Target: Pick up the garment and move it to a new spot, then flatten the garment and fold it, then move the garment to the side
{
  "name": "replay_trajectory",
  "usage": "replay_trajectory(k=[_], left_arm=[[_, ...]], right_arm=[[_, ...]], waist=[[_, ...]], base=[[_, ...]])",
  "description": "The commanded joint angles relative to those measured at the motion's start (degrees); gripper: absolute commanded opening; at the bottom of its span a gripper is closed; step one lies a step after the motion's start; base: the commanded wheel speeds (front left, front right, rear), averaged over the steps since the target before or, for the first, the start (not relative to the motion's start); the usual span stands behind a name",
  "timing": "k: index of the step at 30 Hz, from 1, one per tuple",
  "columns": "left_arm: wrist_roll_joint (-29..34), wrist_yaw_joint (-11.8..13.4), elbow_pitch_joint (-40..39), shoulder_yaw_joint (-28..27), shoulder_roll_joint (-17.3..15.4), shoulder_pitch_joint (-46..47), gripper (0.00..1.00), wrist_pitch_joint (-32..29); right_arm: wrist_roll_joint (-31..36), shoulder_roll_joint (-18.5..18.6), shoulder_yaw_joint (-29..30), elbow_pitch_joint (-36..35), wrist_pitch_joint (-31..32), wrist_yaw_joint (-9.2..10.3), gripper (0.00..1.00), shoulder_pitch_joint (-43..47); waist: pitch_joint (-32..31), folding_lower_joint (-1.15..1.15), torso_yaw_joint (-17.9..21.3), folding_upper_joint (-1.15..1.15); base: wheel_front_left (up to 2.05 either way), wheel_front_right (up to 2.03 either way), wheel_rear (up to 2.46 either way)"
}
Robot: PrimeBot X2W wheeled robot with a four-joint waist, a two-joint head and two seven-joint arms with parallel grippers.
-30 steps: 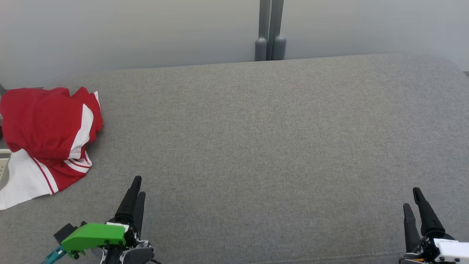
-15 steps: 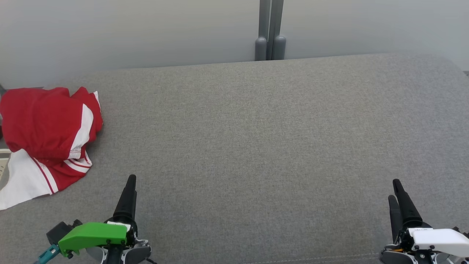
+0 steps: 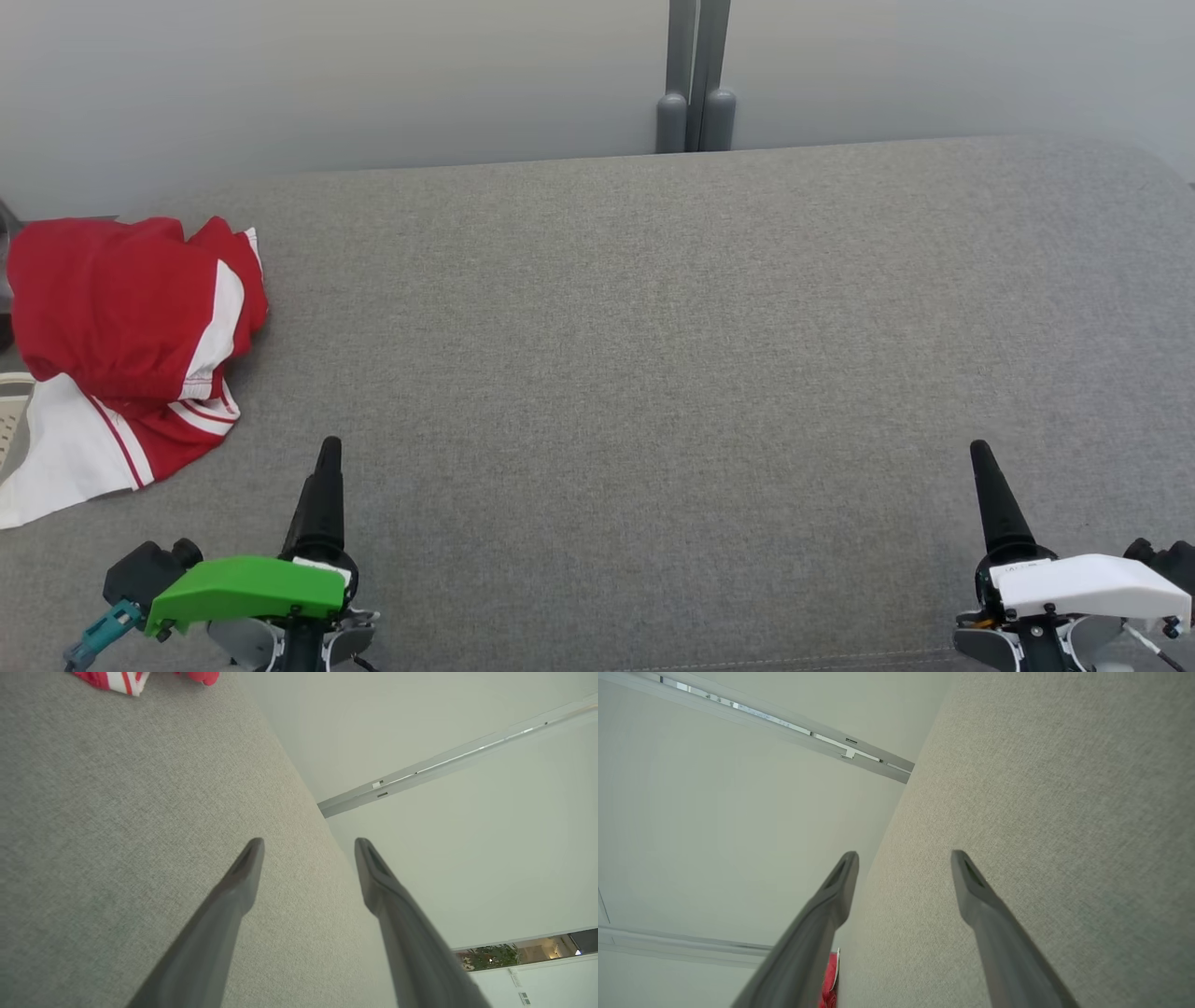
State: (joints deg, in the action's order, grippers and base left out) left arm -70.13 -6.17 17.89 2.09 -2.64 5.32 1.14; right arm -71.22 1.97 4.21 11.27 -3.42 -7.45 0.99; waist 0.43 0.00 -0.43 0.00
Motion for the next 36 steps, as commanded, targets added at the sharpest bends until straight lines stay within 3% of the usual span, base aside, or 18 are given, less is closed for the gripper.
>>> replay_trajectory(k=[1, 16, 36], left_arm=[[3.12, 0.36, -1.12, 0.09, -0.13, 0.38, 1.00, 0.68], [19.28, 2.44, -1.85, 0.89, -0.18, -0.22, 1.00, 3.78], [36.35, 3.79, -1.79, 0.70, -0.36, -0.82, 1.00, 7.25]], right_arm=[[3.37, 0.40, -0.32, 0.09, -0.63, -0.01, 1.00, -1.83], [20.99, 0.56, -2.18, 3.96, -3.18, -0.02, 1.00, -4.93], [37.13, 0.72, -3.45, 7.57, -3.47, -0.03, 1.00, -8.68]], waist=[[0.02, 0.00, -0.05, 0.00], [-0.32, 0.00, -0.56, 0.00], [-0.52, 0.00, -0.91, 0.00]], base=[[0.00, 0.00, 0.00], [0.00, 0.00, 0.00], [0.00, 0.00, 0.00]])
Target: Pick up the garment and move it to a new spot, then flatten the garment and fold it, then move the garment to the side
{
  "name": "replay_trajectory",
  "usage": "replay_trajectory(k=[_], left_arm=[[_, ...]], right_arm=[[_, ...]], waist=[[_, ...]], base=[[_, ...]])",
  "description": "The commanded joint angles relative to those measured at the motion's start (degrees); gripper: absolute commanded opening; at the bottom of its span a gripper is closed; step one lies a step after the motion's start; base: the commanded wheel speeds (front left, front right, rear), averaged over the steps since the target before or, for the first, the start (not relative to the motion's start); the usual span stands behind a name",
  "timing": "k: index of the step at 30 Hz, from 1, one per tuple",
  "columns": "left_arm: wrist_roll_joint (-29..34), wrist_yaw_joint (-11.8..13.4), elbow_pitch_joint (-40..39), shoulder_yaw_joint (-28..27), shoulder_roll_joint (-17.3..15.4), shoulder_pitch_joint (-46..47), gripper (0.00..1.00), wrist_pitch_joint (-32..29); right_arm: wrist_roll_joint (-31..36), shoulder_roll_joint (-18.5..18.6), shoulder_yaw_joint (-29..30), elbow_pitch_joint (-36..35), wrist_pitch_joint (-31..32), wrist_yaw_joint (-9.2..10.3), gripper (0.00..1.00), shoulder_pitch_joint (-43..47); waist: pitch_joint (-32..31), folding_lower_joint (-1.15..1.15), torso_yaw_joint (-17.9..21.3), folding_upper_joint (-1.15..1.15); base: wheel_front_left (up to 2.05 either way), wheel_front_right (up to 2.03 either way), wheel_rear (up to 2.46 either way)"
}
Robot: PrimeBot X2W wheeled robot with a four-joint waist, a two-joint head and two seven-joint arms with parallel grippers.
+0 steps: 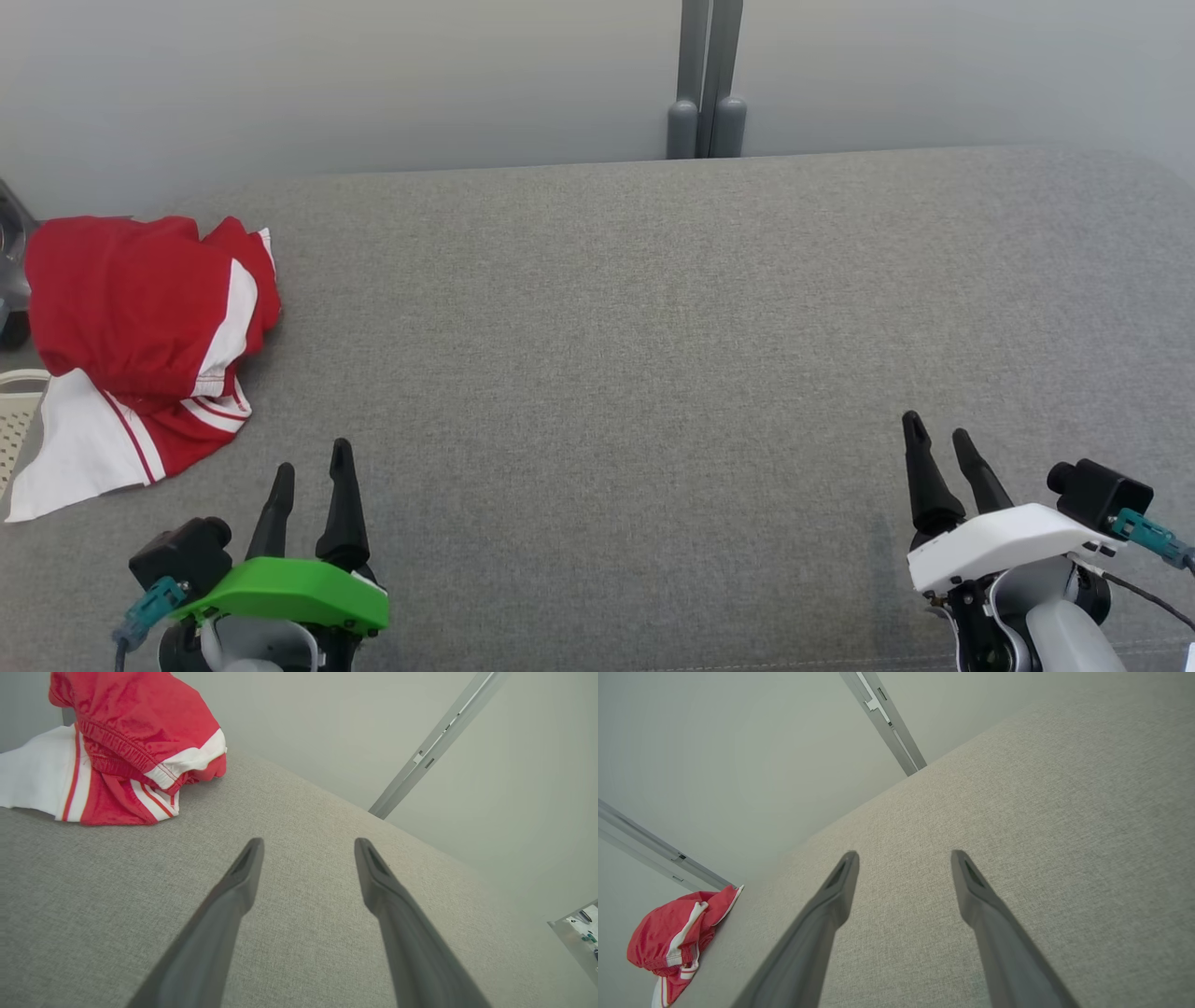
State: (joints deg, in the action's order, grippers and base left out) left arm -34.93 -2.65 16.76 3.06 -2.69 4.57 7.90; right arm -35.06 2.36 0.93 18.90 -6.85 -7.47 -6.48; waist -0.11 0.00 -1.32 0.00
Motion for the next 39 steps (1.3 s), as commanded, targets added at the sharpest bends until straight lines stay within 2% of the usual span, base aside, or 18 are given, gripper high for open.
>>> replay_trajectory(k=[1, 18, 39], left_arm=[[1.89, 0.24, -0.62, -0.27, -0.32, -0.08, 1.00, 0.56], [12.23, -1.43, 0.97, 1.00, -0.90, 1.23, 1.00, 3.08], [20.65, -1.22, 3.27, 1.06, -0.97, 2.25, 1.00, 5.60]], right_arm=[[1.67, 0.34, -0.25, 0.01, -0.04, -0.02, 1.00, -1.41], [11.18, 0.46, -1.48, 1.94, 1.46, -0.03, 1.00, -3.17], [19.93, 0.60, -3.28, 3.92, 0.59, -0.03, 1.00, -5.11]], waist=[[0.02, 0.00, -0.05, 0.00], [0.29, 0.00, -0.42, 0.00], [1.05, 0.00, -0.92, 0.00]], base=[[0.00, 0.00, 0.00], [0.00, 0.00, 0.00], [0.00, 0.00, 0.00]])
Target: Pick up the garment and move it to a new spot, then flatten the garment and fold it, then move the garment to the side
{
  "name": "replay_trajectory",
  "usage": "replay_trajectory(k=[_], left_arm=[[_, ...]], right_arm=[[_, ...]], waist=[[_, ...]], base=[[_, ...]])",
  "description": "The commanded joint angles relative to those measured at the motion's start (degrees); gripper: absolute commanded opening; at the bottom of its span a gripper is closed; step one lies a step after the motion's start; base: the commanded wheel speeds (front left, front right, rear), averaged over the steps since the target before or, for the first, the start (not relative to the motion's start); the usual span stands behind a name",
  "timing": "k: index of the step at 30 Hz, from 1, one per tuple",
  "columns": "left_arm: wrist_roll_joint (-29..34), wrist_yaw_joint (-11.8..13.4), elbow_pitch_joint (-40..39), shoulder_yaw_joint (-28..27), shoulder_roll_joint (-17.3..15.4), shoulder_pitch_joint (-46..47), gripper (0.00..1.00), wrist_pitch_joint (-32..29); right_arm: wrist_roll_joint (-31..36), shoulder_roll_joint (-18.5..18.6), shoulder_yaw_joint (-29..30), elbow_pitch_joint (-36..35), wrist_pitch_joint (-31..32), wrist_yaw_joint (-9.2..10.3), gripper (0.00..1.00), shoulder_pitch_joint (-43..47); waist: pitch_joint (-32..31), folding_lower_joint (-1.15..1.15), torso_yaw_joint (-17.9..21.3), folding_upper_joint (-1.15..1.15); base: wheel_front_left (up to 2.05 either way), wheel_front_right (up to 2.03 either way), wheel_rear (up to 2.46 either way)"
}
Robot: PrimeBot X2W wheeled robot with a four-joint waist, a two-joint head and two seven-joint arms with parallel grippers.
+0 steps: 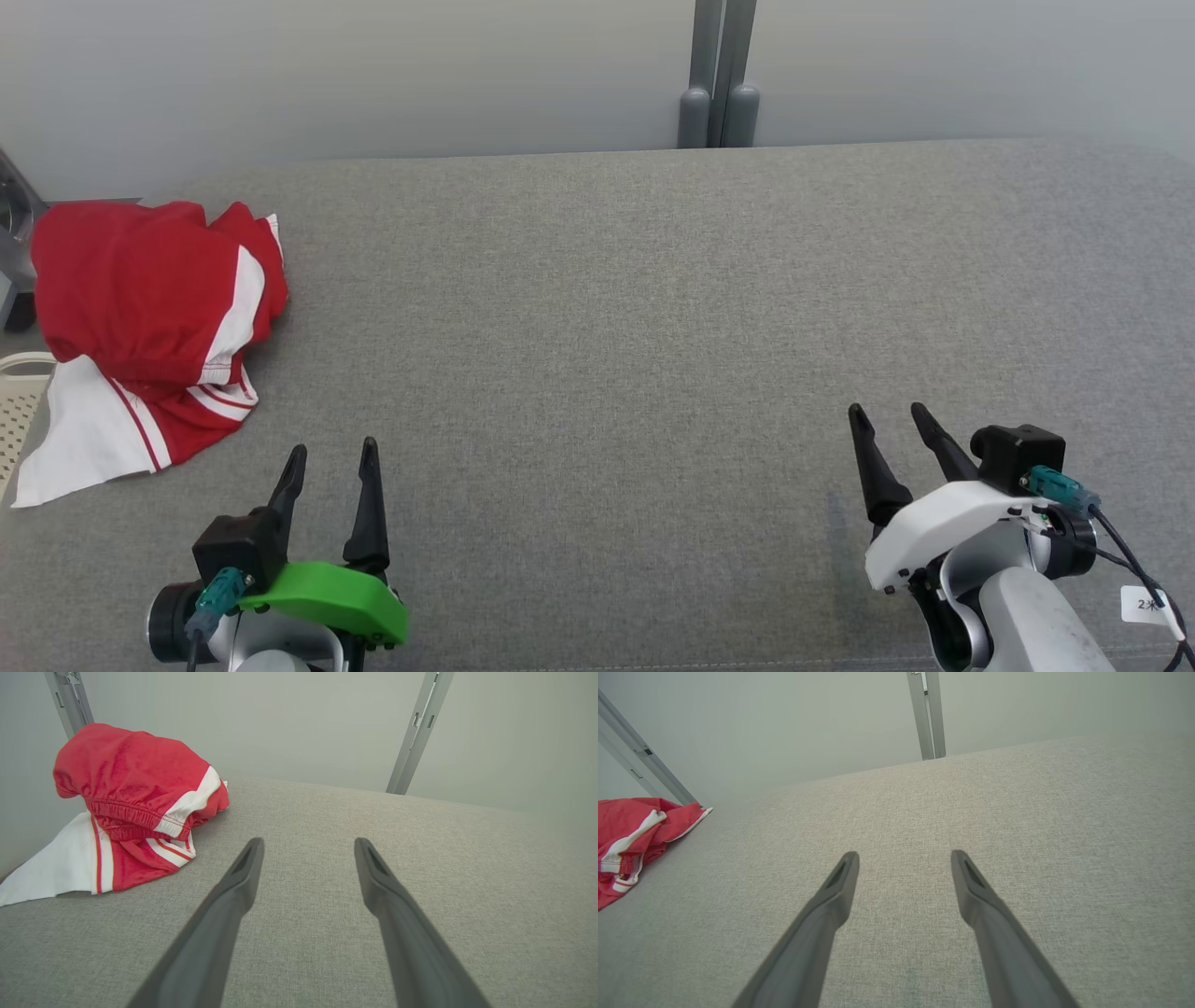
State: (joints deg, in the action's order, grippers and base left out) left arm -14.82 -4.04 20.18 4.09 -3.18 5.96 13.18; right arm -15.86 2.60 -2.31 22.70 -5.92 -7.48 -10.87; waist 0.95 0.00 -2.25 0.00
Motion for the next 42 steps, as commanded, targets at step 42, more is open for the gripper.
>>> replay_trajectory(k=[42], left_arm=[[5.26, 0.99, 1.60, -0.45, -0.60, 1.16, 1.00, 2.01]], right_arm=[[6.23, 0.41, -2.12, 1.56, -1.67, -0.01, 1.00, -1.80]], waist=[[0.38, 0.00, -8.61, 0.00]], base=[[0.00, 0.00, 0.00]])
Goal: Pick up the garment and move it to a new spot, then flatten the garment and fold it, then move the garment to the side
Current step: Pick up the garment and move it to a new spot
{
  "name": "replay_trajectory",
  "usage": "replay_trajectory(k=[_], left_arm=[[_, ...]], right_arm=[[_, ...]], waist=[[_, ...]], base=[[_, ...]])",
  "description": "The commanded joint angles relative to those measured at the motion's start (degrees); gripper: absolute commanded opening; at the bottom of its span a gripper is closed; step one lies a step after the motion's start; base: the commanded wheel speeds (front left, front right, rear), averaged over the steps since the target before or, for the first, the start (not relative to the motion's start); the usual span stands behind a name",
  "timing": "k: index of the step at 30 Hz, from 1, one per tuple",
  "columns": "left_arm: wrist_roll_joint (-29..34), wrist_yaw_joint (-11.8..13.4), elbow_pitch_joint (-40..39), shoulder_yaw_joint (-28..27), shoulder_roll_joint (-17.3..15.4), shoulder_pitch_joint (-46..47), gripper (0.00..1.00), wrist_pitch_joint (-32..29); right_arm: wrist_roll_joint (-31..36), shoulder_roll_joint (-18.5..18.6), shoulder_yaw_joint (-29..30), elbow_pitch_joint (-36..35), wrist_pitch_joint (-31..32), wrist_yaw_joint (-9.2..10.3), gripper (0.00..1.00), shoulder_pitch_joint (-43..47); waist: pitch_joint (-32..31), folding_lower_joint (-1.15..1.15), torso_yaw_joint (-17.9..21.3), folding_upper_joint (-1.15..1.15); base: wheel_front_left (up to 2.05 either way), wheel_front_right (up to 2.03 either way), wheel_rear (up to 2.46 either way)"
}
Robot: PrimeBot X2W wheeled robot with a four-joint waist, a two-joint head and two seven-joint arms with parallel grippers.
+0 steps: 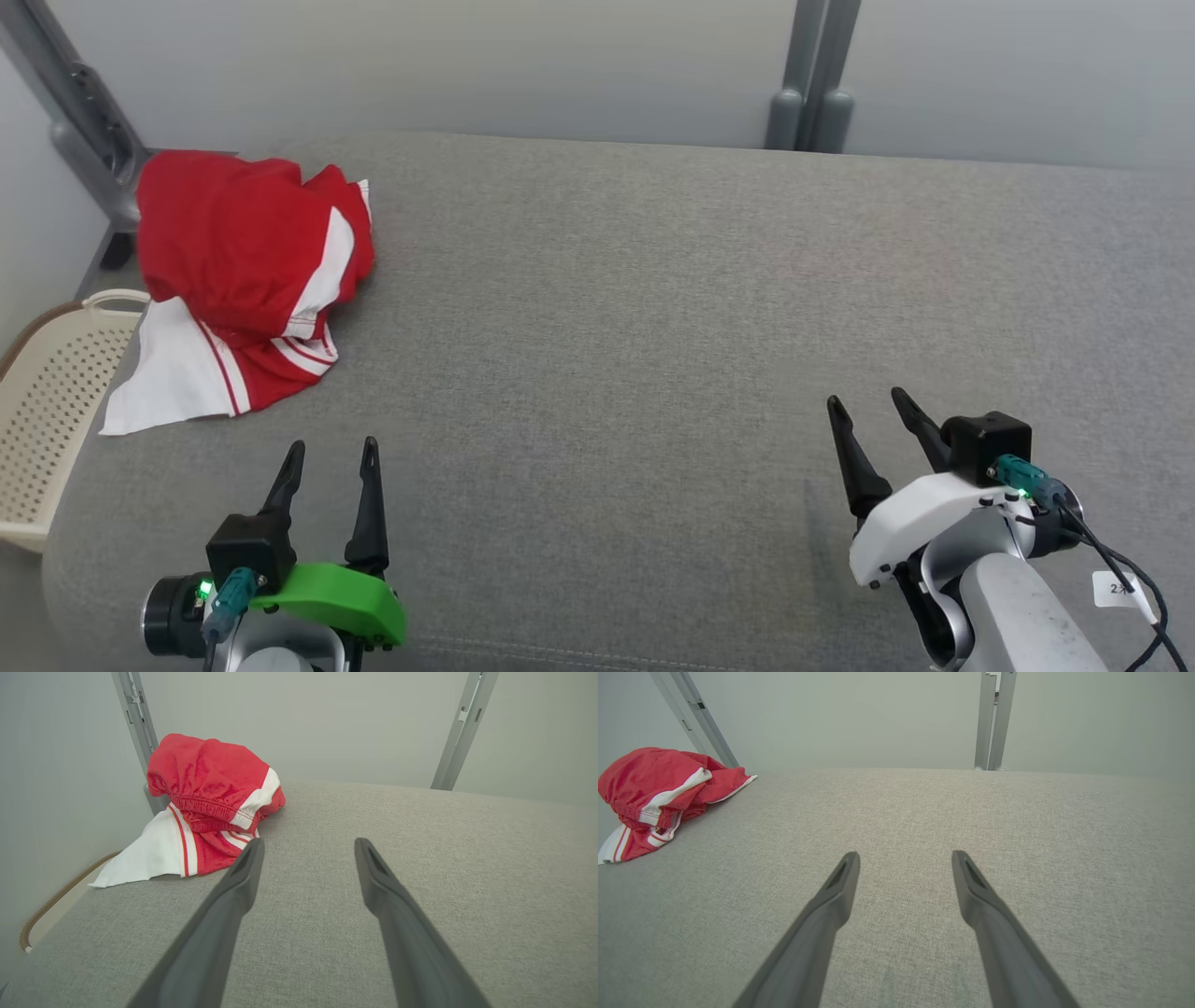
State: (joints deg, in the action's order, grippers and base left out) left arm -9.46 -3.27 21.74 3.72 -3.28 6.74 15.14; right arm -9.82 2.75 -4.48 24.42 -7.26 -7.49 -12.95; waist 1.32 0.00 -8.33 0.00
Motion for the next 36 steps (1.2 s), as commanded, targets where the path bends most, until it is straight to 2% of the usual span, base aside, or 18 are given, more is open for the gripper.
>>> replay_trajectory(k=[1, 3, 10, 18, 24, 30, 36], left_arm=[[-0.12, 0.24, 0.09, -0.05, -0.55, 0.29, 1.00, 0.04], [-0.19, 0.16, 0.20, 0.11, -0.69, 0.03, 1.00, 0.03], [-0.50, 0.07, 0.55, 0.26, -1.07, -0.46, 1.00, 0.03], [-1.00, 0.31, 1.34, 0.89, -1.20, -0.44, 1.00, -0.23], [-2.40, -1.19, 3.85, 2.73, -0.67, 5.04, 1.00, -3.17], [-5.59, -2.34, 9.01, 4.59, -0.03, 15.79, 1.00, -7.98], [-9.12, -3.28, 16.09, 5.57, -0.05, 28.21, 1.00, -16.98]], right_arm=[[0.30, 0.25, 0.05, -0.23, -0.31, 0.00, 1.00, 0.42], [0.31, 0.25, 0.16, -0.36, -0.26, 0.00, 1.00, 0.89], [-0.56, 0.25, -0.59, -0.87, -0.02, 0.00, 1.00, 1.27], [-0.36, 0.27, -0.94, -1.57, 0.33, 0.00, 1.00, 1.67], [0.70, 0.27, -0.23, -3.52, 1.26, 0.00, 1.00, 3.01], [1.94, 0.31, 0.44, -8.29, 3.60, 0.00, 1.00, 4.87], [3.64, 0.32, -1.53, -15.90, 7.77, 0.00, 1.00, 3.75]], waist=[[-0.04, 0.00, -3.47, 0.00], [-0.32, 0.00, -6.48, 0.00], [-0.82, 0.00, -12.48, 0.00], [-0.51, 0.00, -17.33, 0.00], [0.31, 0.00, -20.70, 0.00], [2.60, 0.00, -21.13, 0.00], [8.01, 0.00, -17.26, 0.00]], base=[[0.00, 0.00, 0.00], [0.00, 0.00, 0.00], [0.00, 0.00, 0.00], [0.00, 0.00, 0.00], [0.00, 0.00, 0.00], [0.00, 0.00, 0.00], [0.00, 0.00, 0.00]])
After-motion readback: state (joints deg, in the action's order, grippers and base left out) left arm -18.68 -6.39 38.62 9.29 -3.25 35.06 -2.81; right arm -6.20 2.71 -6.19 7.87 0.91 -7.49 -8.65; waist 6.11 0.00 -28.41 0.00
